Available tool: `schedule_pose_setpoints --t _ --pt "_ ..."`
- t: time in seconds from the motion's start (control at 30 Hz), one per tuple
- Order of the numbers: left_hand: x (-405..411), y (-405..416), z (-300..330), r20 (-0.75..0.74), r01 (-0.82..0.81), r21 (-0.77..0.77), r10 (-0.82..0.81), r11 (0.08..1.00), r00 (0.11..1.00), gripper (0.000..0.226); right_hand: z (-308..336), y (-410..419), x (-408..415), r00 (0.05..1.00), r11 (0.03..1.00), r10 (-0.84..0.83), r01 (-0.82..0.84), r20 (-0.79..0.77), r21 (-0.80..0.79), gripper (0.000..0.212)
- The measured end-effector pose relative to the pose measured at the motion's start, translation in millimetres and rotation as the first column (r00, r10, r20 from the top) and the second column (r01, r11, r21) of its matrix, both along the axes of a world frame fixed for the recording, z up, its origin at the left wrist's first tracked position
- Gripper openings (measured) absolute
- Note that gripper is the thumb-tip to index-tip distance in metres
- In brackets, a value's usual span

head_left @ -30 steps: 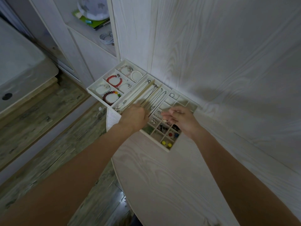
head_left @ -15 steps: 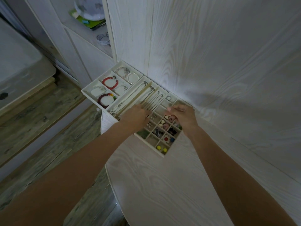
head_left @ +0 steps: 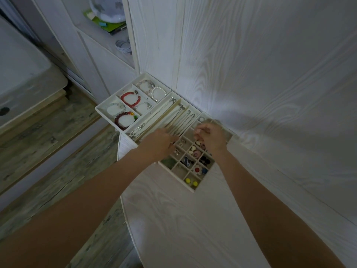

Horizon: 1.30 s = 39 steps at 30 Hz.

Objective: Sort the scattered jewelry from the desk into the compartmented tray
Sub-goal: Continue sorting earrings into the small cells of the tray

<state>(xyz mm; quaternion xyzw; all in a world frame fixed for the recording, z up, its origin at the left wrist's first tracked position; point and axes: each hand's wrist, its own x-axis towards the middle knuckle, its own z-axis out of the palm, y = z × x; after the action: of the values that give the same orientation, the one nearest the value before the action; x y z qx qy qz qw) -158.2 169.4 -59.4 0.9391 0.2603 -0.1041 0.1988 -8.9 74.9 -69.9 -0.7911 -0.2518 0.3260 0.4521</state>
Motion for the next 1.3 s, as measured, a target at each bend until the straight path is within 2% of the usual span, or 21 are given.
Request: schedule_pose_setpoints --t 0.13,0.27,0.37,0.47,0.6,0.8,1.0,1.3 --pt "2.0 1.5 2.1 -0.023 0.002 -0.015 -0.002 1.0 1.0 0.04 -12.0 4.5 -6.5 0.944 0.987 0.153 -0.129 0.292 -0.1 0.015" --pt "3.2 2.4 3.9 -0.039 -0.006 -0.008 0.006 1.0 0.999 0.042 -26.2 6.2 -12.1 0.86 0.983 0.155 -0.086 0.486 -0.16 0.014" --pt "2.8 3.7 2.8 -0.047 0.005 0.005 -0.005 1.0 0.999 0.042 -34.9 6.2 -13.7 0.841 0.979 0.159 -0.065 0.518 -0.195 0.016" --pt "2.7 4.5 2.5 -0.042 0.015 -0.001 -0.015 1.0 0.999 0.041 -33.3 6.6 -10.8 0.79 0.959 0.261 -0.144 0.555 -0.246 0.017" --pt "2.2 4.5 1.0 -0.035 0.014 -0.001 -0.014 1.0 0.999 0.041 -17.9 5.6 0.2 0.753 0.909 0.388 -0.218 0.532 -0.354 0.017" --pt "4.6 6.4 -0.2 -0.022 -0.006 -0.032 0.005 0.999 1.0 0.037 -13.0 6.4 5.5 0.697 0.918 0.375 -0.185 0.611 -0.352 0.017" --pt "8.7 6.4 2.4 -0.037 -0.025 -0.054 0.023 0.998 0.999 0.037 -18.8 14.4 -0.1 0.616 0.856 0.474 -0.155 0.629 -0.493 0.01" --pt "7.5 8.3 -1.0 -0.003 -0.009 -0.045 0.009 0.999 1.0 0.036 0.3 22.6 15.5 0.583 0.802 0.571 -0.246 0.578 -0.544 0.014"
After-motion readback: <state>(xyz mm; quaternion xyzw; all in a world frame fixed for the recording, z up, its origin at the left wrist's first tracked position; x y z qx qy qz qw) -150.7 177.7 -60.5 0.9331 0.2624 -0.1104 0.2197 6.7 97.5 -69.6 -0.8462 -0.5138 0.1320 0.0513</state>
